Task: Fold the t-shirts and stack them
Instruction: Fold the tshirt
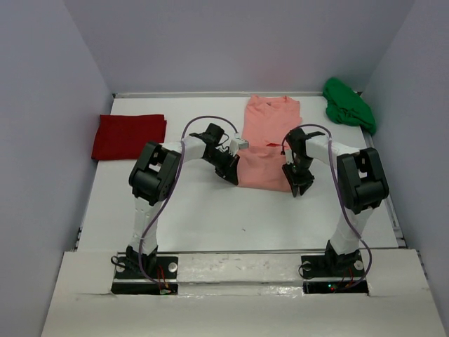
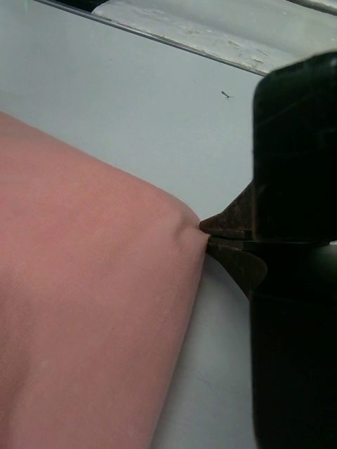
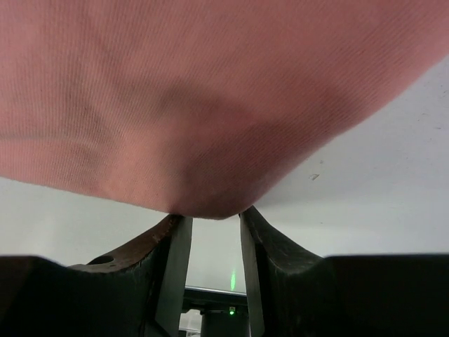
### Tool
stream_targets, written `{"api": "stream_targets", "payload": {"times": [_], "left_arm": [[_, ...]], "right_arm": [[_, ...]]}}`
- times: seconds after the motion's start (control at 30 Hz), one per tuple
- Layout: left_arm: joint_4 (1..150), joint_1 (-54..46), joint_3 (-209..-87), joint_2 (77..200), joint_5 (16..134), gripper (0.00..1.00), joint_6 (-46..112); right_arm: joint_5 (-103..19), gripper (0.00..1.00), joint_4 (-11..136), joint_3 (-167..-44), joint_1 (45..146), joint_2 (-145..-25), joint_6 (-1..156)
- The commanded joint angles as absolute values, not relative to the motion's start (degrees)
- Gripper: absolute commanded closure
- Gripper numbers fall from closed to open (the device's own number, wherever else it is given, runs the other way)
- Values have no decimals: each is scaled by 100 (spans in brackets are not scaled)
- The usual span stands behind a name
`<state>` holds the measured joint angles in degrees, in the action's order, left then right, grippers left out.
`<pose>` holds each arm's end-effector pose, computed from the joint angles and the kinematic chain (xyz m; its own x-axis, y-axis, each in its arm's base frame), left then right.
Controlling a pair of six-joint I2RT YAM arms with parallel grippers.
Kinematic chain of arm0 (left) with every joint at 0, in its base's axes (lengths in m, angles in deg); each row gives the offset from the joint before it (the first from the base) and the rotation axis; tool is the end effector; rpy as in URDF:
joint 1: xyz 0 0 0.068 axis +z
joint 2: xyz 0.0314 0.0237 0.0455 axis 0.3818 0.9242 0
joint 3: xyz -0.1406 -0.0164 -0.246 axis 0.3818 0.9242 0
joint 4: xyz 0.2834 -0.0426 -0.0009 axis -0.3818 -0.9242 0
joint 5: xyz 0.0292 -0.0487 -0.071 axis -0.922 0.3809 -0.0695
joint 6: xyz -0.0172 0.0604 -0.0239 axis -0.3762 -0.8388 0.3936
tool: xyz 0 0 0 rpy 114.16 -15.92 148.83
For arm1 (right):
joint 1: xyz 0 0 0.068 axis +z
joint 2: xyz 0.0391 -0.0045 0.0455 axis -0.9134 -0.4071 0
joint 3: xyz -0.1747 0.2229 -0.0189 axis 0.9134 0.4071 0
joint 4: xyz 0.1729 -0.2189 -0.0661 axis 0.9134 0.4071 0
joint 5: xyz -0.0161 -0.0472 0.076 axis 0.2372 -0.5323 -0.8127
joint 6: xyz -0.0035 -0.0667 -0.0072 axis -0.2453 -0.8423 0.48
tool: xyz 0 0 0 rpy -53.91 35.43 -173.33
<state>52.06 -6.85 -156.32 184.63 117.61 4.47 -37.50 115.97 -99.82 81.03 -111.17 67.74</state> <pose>0.3789 -0.2602 0.1205 -0.5526 0.5245 -0.6478 0.8243 0.2290 -0.5178 0.3371 0.0935 0.1310 -0.9503 -0.3101 0.0266 -0.3084 0.9498 0.0531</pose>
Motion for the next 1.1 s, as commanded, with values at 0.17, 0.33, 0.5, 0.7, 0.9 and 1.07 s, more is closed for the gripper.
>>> {"api": "stream_targets", "payload": {"times": [0.17,0.33,0.5,0.7,0.9,1.07], "left_arm": [[4886,-717,-15522,18073,11378,100,123],[4895,-717,-15522,18047,11343,100,114],[4895,-726,-15513,18012,11317,100,96],[4860,-726,-15513,18003,11343,100,61],[4825,-735,-15539,18011,11378,100,35],[4798,-735,-15548,18011,11378,100,-1]], "right_arm": [[-3744,62,11133,-10158,8083,-11204,6681],[-3858,61,11046,-10176,8083,-11063,6628],[-4086,61,10746,-9966,8083,-10878,6558],[-4429,60,10535,-9773,8083,-10475,6409],[-4473,60,10421,-9465,8083,-10070,6321],[-4315,95,10368,-9254,8083,-10087,6347]]}}
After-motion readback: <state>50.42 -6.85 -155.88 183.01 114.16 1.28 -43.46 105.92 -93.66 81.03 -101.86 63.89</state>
